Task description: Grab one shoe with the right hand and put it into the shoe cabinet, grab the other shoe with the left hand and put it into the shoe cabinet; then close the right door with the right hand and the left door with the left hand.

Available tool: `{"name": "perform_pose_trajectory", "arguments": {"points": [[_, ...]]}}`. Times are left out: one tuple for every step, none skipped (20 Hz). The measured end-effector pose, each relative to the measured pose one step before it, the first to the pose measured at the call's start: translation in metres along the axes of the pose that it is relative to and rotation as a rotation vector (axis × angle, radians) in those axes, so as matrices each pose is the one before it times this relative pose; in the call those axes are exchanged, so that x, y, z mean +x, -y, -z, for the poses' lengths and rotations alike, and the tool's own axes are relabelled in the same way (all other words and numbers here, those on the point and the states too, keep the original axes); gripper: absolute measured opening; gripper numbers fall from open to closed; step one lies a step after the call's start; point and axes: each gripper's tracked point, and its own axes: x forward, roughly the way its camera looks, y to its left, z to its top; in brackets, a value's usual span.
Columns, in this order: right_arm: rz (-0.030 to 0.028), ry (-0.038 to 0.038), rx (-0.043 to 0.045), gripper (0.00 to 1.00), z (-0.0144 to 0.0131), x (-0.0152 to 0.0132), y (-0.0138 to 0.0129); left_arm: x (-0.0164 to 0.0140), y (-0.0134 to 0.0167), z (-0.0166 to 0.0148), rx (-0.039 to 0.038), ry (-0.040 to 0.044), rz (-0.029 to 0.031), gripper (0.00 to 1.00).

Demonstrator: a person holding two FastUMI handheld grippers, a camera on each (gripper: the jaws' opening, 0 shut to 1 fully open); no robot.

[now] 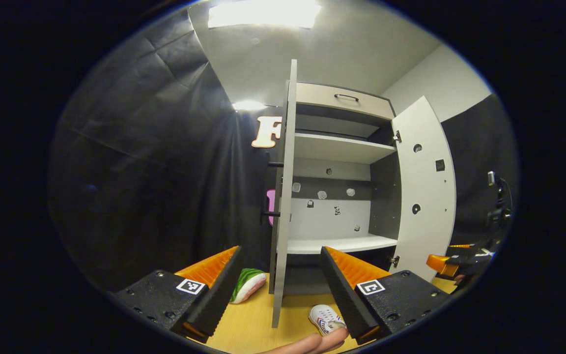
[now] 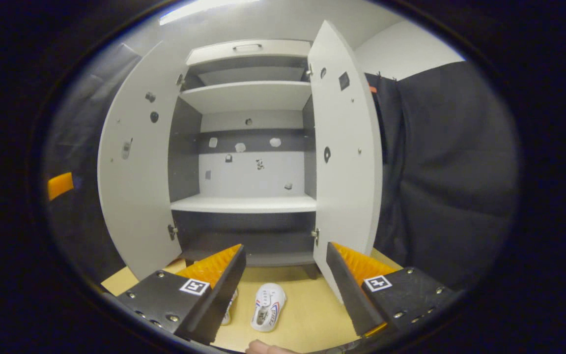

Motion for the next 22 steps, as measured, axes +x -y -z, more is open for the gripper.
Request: {"name": "perform_pose_trajectory", "arguments": {"points": [[-0.01026,-0.02065,-0.00651,0.98,0.01641,0.00539,-0.00580,-0.00066,0.00191,0.00294,0.00500,-0.00687,0.01168,0.96],[-0.01281,-0.02703,-0.00048,0.98,0.01784,0.00631,-0.00690,0.00044,0.00167,0.00346,0.00079,-0.00854,0.00975,0.96],[-0.01090,-0.03586,0.00900,0.94,0.01951,0.00666,-0.00618,0.00052,-0.00018,0.00280,-0.00252,-0.00896,0.00317,0.96],[0.00458,-0.03180,-0.00126,0.94,0.01846,0.00697,-0.00368,0.00085,-0.00040,0.00363,-0.00004,-0.00698,0.00242,0.96],[0.00239,-0.02730,-0.01060,0.98,0.01608,0.00646,-0.00410,0.00145,-0.00048,0.00360,0.00123,-0.00847,-0.00008,0.96],[-0.00172,-0.02317,-0.01642,0.99,0.01654,0.00703,-0.00633,0.00212,-0.00061,0.00406,-0.00030,-0.00959,-0.00203,0.96],[-0.00222,-0.02082,-0.01730,0.94,0.01521,0.00681,-0.00504,0.00133,0.00012,0.00278,-0.00146,-0.00750,0.00336,0.96],[-0.00509,-0.02285,-0.00613,0.98,0.01506,0.00749,-0.00557,0.00195,0.00279,0.00438,-0.00003,-0.00843,0.00895,0.96],[-0.01193,-0.02542,0.00065,0.94,0.01480,0.00830,-0.00675,0.00319,0.00176,0.00450,-0.00179,-0.01325,0.00784,0.96],[0.00922,-0.02026,-0.00160,0.99,0.01264,0.00862,-0.00155,0.00297,0.00011,0.00575,0.00016,-0.01461,0.00327,0.96],[0.00832,-0.02120,-0.00286,0.99,0.01161,0.00937,-0.00068,0.00212,-0.00032,0.00498,0.00296,-0.01629,0.00077,0.96],[0.00184,-0.01692,-0.01087,0.96,0.00946,0.00802,-0.00276,0.00125,-0.00093,0.00394,0.00473,-0.00866,-0.00078,0.96],[0.00526,-0.01484,0.00058,0.94,0.00838,0.00753,-0.00155,0.00188,-0.00140,0.00134,0.00633,-0.00244,-0.00274,0.97],[-0.01079,-0.01988,0.01047,0.96,0.00964,0.00786,-0.00459,0.00189,-0.00031,0.00063,0.00868,0.00374,0.00010,0.94],[-0.01217,-0.02483,0.01947,0.95,0.00968,0.00656,-0.00482,0.00224,0.00017,0.00005,0.00962,0.00701,0.00199,0.94],[-0.00016,-0.02642,0.01659,0.95,0.00923,0.00896,-0.00241,0.00371,-0.00060,0.00309,0.00941,0.00000,-0.00264,0.97],[0.00349,-0.02561,0.00939,0.92,0.00919,0.00915,0.00029,0.00243,-0.00074,0.00360,0.00670,-0.00606,-0.00368,0.97],[0.01142,-0.02576,0.01551,0.82,0.00802,0.00746,0.00012,0.00077,0.00054,0.00309,0.00209,-0.00508,0.00035,0.96],[-0.00286,-0.01532,0.01372,0.78,0.00442,0.00637,-0.00270,0.00100,0.00177,0.00369,0.00279,-0.00773,0.00658,0.97],[0.00119,-0.02075,0.01635,0.73,0.00772,0.00463,-0.00313,0.00143,0.00156,0.00359,0.00229,-0.00648,0.00590,0.96],[0.00677,-0.01930,0.02107,0.67,0.00412,0.00535,-0.00041,0.00235,0.00171,0.00217,0.00250,-0.00634,0.00480,0.96],[0.00189,-0.00916,0.01316,0.66,0.00199,0.00611,-0.00188,0.00105,0.00083,0.00241,0.00205,-0.00514,0.00346,0.97]]}}
